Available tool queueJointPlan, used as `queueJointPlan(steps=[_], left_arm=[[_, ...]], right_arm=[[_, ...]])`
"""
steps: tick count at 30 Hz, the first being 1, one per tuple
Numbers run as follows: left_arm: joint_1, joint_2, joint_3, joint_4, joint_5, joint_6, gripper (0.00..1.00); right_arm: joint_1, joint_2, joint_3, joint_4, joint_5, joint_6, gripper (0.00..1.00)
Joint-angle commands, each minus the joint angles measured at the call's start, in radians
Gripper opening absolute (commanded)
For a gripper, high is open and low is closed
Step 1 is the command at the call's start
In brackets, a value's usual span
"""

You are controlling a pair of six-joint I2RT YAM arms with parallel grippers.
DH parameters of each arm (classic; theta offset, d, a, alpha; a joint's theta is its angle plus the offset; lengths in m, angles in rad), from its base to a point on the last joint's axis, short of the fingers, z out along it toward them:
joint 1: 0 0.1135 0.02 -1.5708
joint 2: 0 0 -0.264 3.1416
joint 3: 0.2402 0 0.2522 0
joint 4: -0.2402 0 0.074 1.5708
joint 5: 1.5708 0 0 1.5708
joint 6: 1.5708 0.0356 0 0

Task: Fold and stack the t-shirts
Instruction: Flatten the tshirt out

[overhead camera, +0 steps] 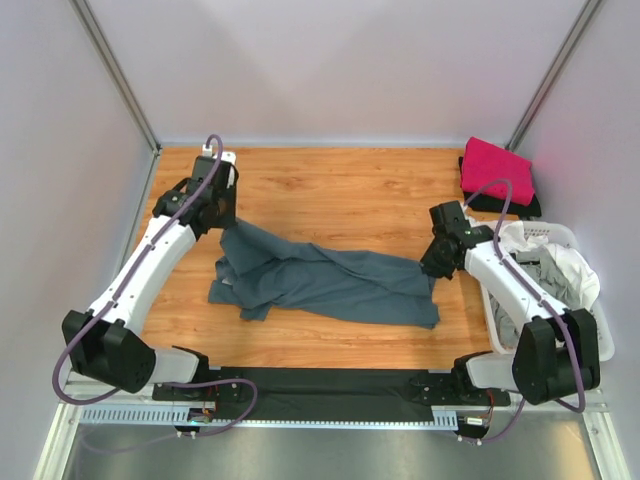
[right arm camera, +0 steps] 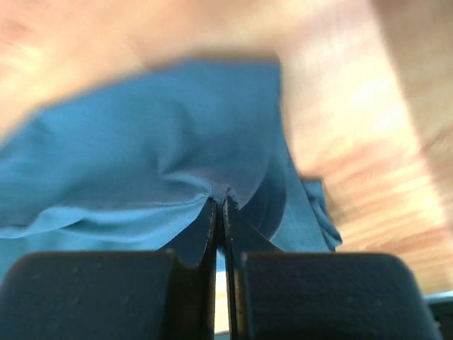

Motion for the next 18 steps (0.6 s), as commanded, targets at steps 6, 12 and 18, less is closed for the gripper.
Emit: queueJointPlan(steps=[6, 12, 18], left_arm=[[0.095, 0.049, 0.291, 0.29, -0.026, 0.199, 0.0], [0.099, 0.075, 0.401, 0.507, 0.016, 0.421, 0.0], [0.099, 0.119, 0.54, 0.639, 0.08, 0.548, 0.0]], right_arm=[[-0.023, 0.034, 0.407, 0.118, 0.171, -0.259, 0.0], [-0.085, 0.159, 0.646, 0.239, 0.16, -0.387, 0.0], [-0.124, 0.227, 0.826, 0.38, 0.099, -0.456, 0.0]])
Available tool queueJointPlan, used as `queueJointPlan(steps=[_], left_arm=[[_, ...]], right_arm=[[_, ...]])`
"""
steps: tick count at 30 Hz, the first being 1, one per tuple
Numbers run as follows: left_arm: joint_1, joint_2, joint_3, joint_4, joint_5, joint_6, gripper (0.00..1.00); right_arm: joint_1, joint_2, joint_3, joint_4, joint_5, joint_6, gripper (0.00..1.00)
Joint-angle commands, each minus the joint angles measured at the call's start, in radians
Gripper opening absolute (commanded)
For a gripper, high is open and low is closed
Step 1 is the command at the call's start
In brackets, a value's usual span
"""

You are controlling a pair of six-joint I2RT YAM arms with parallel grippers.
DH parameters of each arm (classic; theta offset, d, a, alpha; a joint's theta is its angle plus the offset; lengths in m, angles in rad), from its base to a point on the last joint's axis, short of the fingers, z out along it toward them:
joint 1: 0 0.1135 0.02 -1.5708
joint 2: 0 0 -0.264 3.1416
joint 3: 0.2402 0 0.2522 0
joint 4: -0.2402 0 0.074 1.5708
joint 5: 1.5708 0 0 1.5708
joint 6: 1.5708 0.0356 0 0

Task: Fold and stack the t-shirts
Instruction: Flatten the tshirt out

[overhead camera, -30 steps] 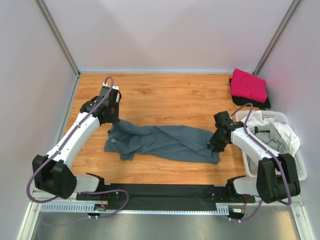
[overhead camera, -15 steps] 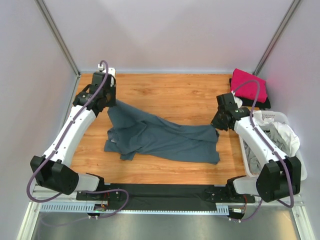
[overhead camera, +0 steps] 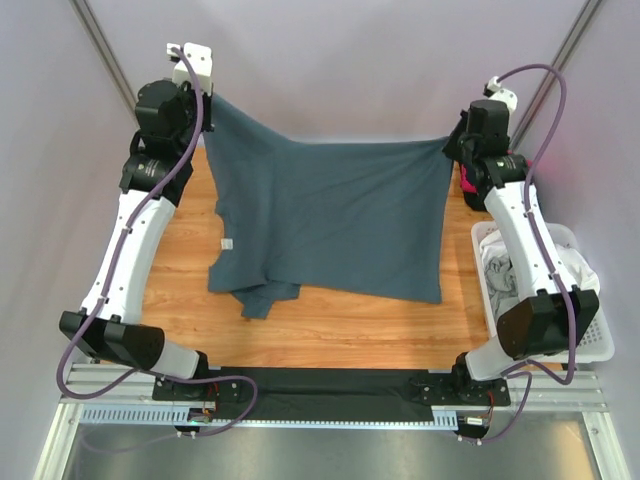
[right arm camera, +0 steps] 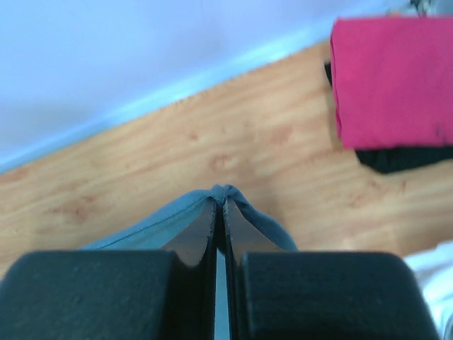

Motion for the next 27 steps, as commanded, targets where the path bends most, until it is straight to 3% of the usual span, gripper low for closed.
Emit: queueJointPlan(steps=[1, 10, 17, 21, 27], left_arm=[[0.003, 0.017, 0.103, 0.173, 0.053, 0.144, 0.0], [0.003, 0.039, 0.285, 0.338, 0.119, 0.222, 0.0], [0.001, -0.004, 0.362, 0.286, 0.193, 0.224, 0.0], [0.001, -0.084, 0.294, 0.235, 0.231, 0.195, 0.0], [0.0, -0.264, 0.062, 0.082, 0.25, 0.095, 0.0]], right_arm=[[-0.011, 0.017, 0.107, 0.15, -0.022, -0.089, 0.0], [-0.013, -0.007, 0.188, 0.269, -0.052, -0.143, 0.01], [-0.013, -0.09, 0.179, 0.32, -0.066, -0.2, 0.0], [-0.013, -0.154, 0.132, 0.315, -0.141, -0.204, 0.01], [-0.013, -0.299, -0.126, 0.216, -0.186, -0.142, 0.0]])
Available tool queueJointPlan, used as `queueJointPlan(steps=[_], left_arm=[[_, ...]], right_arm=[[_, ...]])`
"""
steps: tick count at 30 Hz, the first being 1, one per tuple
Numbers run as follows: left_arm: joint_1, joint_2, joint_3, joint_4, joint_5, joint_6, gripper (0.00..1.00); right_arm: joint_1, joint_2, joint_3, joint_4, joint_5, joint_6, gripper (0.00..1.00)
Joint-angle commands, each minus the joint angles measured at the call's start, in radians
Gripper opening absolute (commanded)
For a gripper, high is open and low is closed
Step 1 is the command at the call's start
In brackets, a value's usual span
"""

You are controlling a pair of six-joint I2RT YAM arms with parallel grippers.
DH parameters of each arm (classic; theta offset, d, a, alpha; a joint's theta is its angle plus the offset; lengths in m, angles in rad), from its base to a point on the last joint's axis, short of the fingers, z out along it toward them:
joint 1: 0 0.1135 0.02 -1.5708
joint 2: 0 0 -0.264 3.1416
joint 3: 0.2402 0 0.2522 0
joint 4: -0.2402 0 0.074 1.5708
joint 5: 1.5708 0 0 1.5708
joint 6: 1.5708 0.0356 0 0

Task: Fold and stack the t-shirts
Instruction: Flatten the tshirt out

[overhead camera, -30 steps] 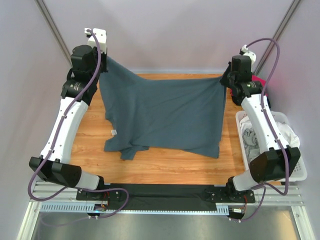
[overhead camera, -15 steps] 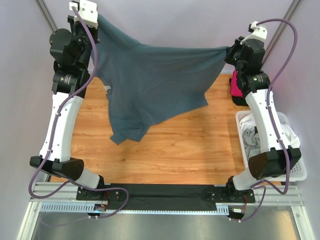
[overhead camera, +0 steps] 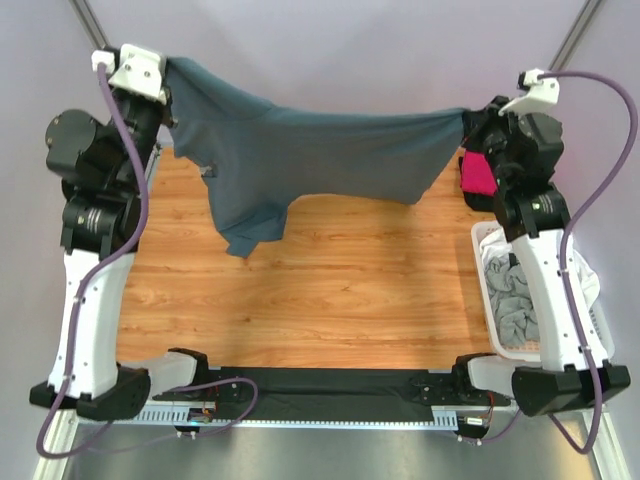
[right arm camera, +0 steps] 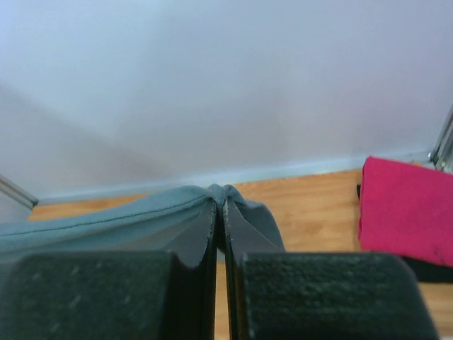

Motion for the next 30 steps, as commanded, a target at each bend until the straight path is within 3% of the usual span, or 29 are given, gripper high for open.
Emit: queueJointPlan(steps=[1, 5, 11, 16, 19, 26, 30], left_arm=[[0.0, -0.097, -0.11, -0.112, 0.023, -0.091, 0.0], [-0.003, -0.268, -0.385, -0.209, 0.028, -0.217, 0.0], [-0.003, -0.471, -0.723, -0.327, -0.06, -0.436, 0.0], [-0.003, -0.574, -0.819, -0.446, -0.054, -0.499, 0.0], [-0.003, -0.598, -0.839, -0.479, -0.068, -0.492, 0.0], [-0.003, -0.526, -0.845, -0.5, -0.046, -0.469, 0.0], [-0.003, -0.493, -0.845, -0.48, -0.045, -0.469, 0.0]], right_arm=[[-0.005, -0.065, -0.129, -0.074, -0.034, 0.043, 0.01], [-0.005, -0.162, -0.42, -0.18, -0.118, 0.144, 0.01], [-0.005, -0.188, -0.618, -0.287, -0.33, 0.158, 0.0], [-0.005, -0.173, -0.702, -0.415, -0.347, 0.127, 0.01], [-0.005, -0.173, -0.745, -0.432, -0.349, 0.156, 0.06], [-0.002, -0.121, -0.848, -0.373, -0.49, 0.224, 0.07], [-0.003, -0.116, -0.882, -0.392, -0.473, 0.222, 0.1]])
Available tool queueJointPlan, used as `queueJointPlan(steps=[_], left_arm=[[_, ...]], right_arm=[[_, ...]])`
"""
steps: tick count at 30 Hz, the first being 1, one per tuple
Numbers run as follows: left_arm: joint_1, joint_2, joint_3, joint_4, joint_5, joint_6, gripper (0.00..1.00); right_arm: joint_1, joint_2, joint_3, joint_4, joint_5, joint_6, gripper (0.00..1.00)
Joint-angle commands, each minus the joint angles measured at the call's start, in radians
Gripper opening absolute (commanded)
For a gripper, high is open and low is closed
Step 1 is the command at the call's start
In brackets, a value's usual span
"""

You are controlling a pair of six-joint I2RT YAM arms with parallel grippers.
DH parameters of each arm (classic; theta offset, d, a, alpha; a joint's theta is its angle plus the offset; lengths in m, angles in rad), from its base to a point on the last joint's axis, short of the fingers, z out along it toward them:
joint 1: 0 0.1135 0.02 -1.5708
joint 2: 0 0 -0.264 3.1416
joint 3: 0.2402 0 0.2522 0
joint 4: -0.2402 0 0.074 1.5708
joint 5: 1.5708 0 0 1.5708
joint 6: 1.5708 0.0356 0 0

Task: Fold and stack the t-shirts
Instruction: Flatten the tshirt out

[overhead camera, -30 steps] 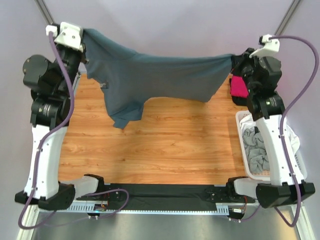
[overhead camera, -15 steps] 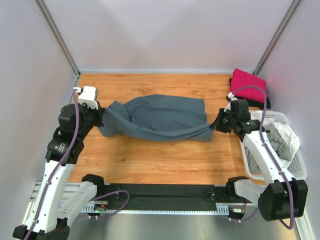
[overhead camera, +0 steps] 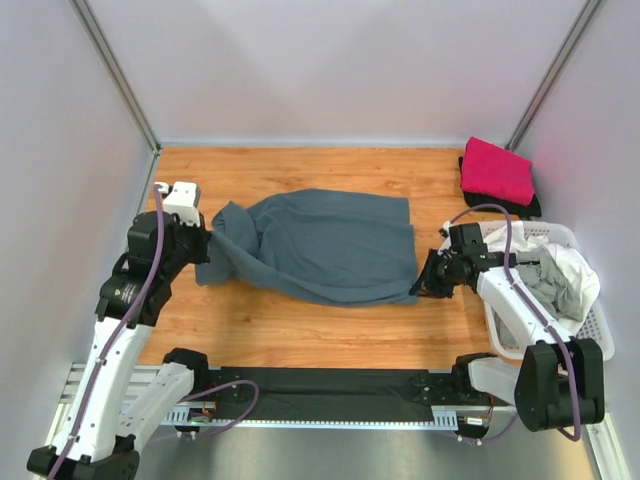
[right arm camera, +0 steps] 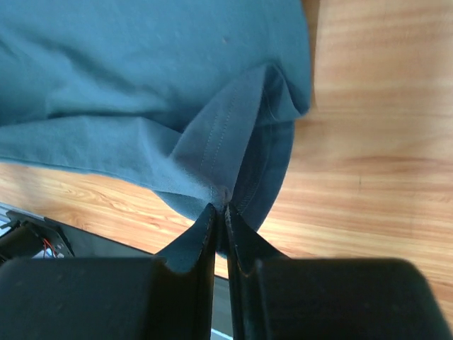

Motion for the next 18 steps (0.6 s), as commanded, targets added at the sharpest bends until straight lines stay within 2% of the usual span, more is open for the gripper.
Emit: queueJointPlan(steps=[1, 2, 5, 9, 14, 15, 17, 18], left_arm=[[-0.002, 0.02, 0.008, 0.022, 0.002, -0.012, 0.0], [-0.002, 0.02, 0.008, 0.026, 0.001, -0.012, 0.0], [-0.002, 0.031, 0.014, 0.036, -0.002, -0.008, 0.0], [-0.002, 0.05, 0.02, 0.028, 0.004, 0.011, 0.0], [-0.002, 0.07, 0.027, 0.02, 0.018, 0.017, 0.0], [-0.002, 0.07, 0.025, 0.022, 0.019, 0.017, 0.0], [-0.002, 0.072, 0.02, 0.026, 0.022, 0.011, 0.0], [-0.002, 0.072, 0.019, 0.031, 0.024, 0.006, 0.0]], right_arm=[[-0.003, -0.005, -0.017, 0.0, -0.037, 0.021, 0.12], [-0.003, -0.005, -0.023, -0.001, -0.037, 0.022, 0.14], [-0.003, 0.002, -0.028, -0.004, -0.049, 0.018, 0.28], [-0.003, 0.016, -0.031, -0.001, -0.055, 0.024, 0.38], [-0.003, 0.013, -0.057, 0.066, -0.092, 0.079, 0.4], [-0.003, 0.01, -0.065, 0.091, -0.097, 0.086, 0.47], [-0.003, 0.009, -0.075, 0.105, -0.095, 0.093, 0.52], [-0.003, 0.01, -0.077, 0.106, -0.086, 0.094, 0.58]])
